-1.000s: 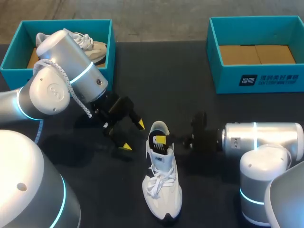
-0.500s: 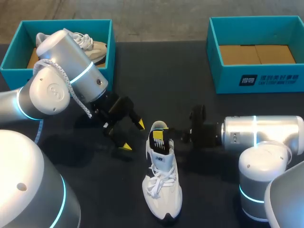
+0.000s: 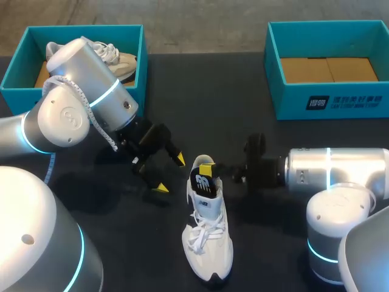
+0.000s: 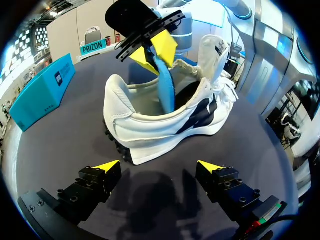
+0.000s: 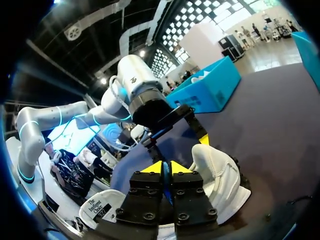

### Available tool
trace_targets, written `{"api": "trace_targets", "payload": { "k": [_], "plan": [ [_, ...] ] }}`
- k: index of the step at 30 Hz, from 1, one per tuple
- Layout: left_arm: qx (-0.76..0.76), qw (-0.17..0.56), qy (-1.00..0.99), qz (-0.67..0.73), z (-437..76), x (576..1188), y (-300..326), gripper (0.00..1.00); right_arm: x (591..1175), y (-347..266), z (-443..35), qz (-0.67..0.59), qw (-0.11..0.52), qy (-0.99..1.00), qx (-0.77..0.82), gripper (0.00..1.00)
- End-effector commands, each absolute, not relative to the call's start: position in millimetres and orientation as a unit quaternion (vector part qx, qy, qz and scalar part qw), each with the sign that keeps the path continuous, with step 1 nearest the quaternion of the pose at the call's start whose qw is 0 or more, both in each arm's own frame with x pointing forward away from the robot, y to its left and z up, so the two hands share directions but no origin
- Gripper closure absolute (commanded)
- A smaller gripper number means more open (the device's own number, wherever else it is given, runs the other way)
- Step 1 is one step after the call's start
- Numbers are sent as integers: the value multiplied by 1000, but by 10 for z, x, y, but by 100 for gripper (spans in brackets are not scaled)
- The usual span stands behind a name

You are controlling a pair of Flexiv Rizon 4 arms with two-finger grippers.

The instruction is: Take the shoe out of the shoebox, open the shoe tongue, remove and reinsert the insole, then place the shoe into the shoebox

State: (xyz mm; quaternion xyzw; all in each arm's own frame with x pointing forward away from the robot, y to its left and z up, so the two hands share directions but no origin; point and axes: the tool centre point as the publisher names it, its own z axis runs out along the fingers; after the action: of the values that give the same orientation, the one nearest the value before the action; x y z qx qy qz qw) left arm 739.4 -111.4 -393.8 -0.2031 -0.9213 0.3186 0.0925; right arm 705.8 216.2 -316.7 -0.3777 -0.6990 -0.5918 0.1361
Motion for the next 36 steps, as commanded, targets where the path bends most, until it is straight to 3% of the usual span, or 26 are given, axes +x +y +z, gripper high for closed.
{"api": "trace_targets", "payload": {
  "k": [1,36],
  "plan": [
    [-203,92,-922,317,-3943,7389,-1122,0,7116,2171,-3192,-590,141,-699,-379,100],
    [-203,92,-922,317,-3943,7389,-1122,0,7083,2163,-3296,-571,159,-699,-400,100]
  ]
}}
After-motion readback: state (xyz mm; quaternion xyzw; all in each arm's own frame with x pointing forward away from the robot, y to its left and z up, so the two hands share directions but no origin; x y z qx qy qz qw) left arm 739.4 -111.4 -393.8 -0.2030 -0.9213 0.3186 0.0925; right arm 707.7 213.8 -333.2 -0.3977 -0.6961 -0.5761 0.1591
